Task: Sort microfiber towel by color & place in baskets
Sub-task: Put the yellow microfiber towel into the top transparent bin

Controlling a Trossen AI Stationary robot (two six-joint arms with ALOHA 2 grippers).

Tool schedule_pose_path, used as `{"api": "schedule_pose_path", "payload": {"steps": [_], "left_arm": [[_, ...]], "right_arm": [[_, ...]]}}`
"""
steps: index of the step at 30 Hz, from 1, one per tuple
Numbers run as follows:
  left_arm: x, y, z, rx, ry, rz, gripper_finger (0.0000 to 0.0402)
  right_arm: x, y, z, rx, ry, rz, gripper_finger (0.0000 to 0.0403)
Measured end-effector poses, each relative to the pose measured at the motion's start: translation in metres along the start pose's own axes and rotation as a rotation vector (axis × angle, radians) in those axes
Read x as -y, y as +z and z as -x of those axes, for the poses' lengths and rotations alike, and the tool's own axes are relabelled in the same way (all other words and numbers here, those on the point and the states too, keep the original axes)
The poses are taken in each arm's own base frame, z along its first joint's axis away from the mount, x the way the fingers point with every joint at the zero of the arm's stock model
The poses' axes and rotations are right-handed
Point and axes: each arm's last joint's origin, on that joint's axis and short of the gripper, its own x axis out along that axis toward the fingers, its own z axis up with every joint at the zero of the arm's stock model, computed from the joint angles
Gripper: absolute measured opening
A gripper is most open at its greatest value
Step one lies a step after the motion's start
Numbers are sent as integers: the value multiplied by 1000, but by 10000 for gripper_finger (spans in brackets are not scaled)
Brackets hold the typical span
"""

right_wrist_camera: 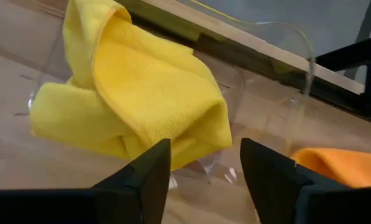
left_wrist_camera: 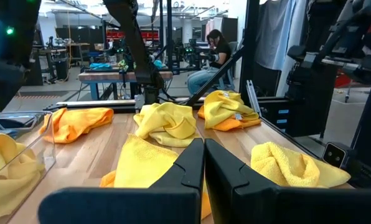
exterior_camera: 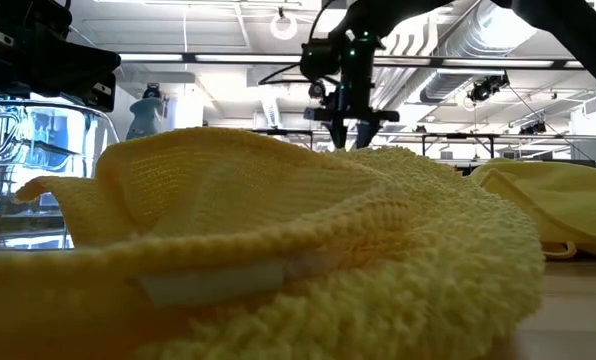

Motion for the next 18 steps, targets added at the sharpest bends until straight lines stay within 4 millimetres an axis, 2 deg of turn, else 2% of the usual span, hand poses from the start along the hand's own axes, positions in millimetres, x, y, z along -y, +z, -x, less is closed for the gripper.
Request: {"api": "schedule_pose_path", "payload": {"steps": [8,18], "left_arm": [[0,0,0,0,0,0,1],[0,0,0,0,0,2,1]], "right_arm": [[-1,-20,38,27,-29,81,207],[-16,-71,118,204,30,223,206]]}}
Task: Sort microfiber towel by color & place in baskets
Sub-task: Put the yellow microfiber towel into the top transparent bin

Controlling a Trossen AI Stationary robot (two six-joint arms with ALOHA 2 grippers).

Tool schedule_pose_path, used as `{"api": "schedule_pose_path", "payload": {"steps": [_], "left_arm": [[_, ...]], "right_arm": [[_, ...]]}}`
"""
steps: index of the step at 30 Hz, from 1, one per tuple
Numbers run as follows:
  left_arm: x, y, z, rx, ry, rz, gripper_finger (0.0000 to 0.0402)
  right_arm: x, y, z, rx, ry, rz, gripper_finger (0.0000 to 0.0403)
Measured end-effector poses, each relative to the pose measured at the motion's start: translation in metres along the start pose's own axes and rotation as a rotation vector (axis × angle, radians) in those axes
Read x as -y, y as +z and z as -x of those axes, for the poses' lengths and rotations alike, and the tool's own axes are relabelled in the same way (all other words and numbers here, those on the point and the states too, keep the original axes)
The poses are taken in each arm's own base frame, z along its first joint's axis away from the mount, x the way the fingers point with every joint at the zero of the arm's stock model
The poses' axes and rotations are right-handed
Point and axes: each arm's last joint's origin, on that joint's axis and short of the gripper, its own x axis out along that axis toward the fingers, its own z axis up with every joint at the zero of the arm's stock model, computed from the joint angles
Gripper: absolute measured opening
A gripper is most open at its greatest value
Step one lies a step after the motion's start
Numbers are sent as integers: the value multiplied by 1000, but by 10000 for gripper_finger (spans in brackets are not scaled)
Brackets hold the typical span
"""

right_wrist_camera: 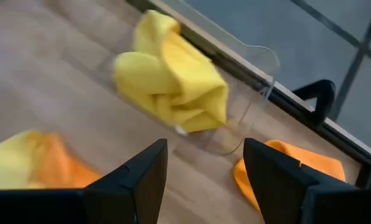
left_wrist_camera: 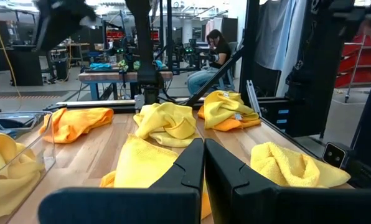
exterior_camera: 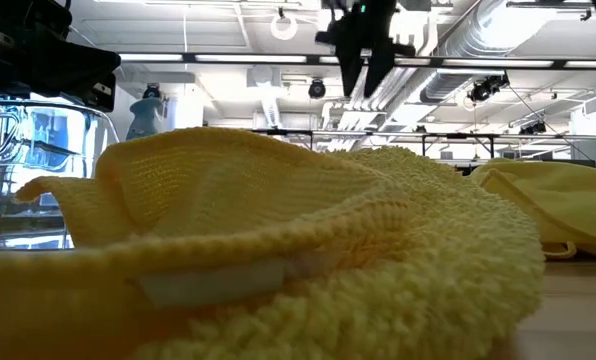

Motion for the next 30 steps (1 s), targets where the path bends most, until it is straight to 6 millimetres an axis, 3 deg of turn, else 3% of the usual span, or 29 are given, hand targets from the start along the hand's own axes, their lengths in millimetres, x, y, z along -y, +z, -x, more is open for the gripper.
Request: {"api": "schedule_pose_path", "payload": {"steps": [3,7,12,16,21,26,30], "left_arm": [[0,0,0,1,1,0,1],[0,1,0,10,11,-1,1],[0,2,0,18,10,17,1],[0,9,0,51,21,2,1],[-3,30,0,-4,98,10,1],[-7,52,-10,-162,199,14,1],[-11,69,-29,-271,248,43,1]], "right_arm": [[-13,-18,14,32,47,45,206],[-32,-60,10,67,156,23,206],[-35,-110,22,161,340,13,206],[-20,-144,30,215,453,-32,206],[5,-182,24,282,583,-95,206],[28,-207,13,313,626,-63,206],[42,-219,8,279,681,-48,206]]}}
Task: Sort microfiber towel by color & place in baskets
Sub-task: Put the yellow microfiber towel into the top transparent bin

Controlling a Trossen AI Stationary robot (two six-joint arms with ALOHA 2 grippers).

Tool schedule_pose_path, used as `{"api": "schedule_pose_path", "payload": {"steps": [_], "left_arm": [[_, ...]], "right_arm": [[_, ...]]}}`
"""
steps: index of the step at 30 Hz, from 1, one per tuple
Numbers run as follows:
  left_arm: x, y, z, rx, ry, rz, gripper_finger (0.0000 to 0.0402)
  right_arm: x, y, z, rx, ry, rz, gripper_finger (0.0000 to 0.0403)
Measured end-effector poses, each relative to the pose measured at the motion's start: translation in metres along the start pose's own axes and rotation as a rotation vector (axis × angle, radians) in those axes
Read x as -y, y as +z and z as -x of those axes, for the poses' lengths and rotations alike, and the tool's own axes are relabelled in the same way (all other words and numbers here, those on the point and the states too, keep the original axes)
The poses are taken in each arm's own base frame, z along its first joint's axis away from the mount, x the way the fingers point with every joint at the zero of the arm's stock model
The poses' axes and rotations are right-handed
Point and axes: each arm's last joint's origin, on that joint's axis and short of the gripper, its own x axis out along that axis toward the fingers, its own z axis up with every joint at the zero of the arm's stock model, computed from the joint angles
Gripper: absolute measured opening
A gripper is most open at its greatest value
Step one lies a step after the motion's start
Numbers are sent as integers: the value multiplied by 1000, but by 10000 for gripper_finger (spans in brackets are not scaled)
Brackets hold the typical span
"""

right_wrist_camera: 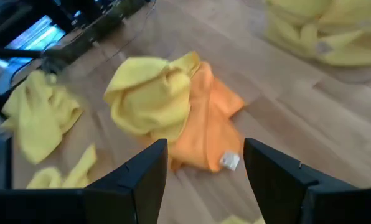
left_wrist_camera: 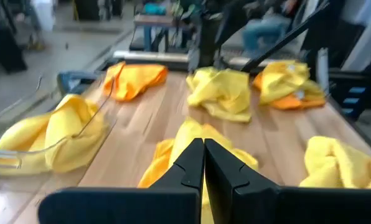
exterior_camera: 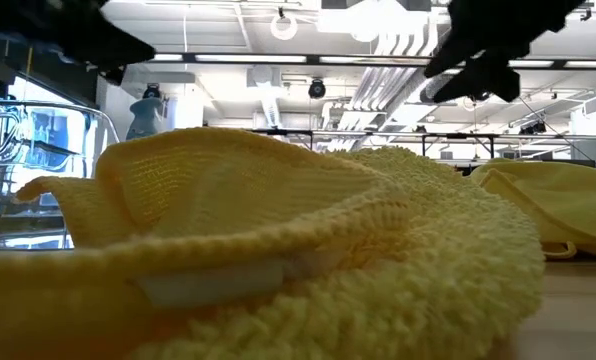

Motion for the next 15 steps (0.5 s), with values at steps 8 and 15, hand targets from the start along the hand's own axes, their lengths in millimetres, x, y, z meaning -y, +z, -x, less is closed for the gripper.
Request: {"api": "schedule_pose_path", "payload": {"steps": [8,15], "left_arm": [[12,40,-48,-170,76,-18,1],[29,62,-92,-349,110,77,1]], "right_arm": [[12,-9,14,-100,37,45,206],[16,-9,19,-104,38,140,206]]}}
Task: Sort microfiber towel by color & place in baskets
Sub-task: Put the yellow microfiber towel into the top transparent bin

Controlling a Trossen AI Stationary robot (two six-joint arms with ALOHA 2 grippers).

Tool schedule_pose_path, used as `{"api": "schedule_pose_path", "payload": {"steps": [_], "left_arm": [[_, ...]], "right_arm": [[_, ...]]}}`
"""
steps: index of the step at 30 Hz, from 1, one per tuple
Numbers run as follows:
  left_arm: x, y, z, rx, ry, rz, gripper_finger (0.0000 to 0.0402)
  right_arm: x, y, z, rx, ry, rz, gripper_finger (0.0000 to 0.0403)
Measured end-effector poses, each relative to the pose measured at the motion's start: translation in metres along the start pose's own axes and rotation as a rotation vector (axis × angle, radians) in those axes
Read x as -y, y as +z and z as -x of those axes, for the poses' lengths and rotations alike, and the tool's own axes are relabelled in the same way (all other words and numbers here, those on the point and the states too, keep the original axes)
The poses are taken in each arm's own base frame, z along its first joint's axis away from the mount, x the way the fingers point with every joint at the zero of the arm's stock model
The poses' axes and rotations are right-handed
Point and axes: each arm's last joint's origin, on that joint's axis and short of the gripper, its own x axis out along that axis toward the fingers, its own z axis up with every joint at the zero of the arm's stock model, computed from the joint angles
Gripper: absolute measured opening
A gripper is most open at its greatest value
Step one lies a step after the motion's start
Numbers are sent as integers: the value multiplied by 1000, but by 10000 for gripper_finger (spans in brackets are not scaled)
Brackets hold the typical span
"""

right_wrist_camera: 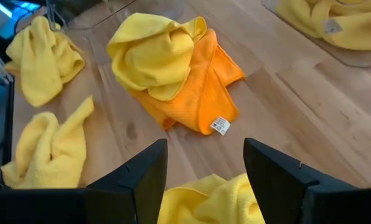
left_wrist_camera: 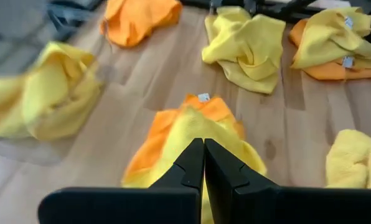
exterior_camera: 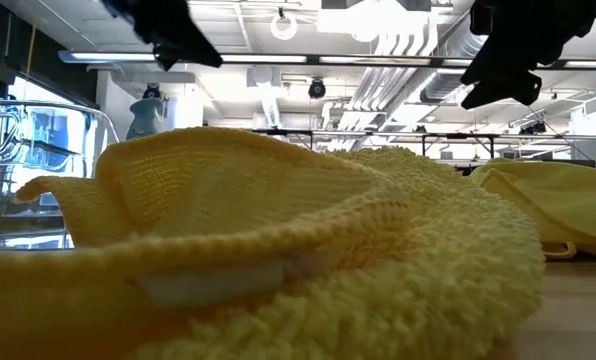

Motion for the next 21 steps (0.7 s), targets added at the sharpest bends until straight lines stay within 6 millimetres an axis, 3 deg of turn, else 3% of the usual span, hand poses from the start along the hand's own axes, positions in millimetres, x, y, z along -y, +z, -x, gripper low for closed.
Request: {"api": "schedule_pose_path", "payload": {"steps": [6,11,21], "left_arm": [[16,20,-27,-65,-76,103,1],[21,24,-49,-92,-72,168,9],[26,11,-83,-200,-58,103,122]], "right_arm": [[1,-2,0,-25,2,39,206],[1,-2,0,-30,10,45,206],[0,-2,0,-35,22,8,206]]}}
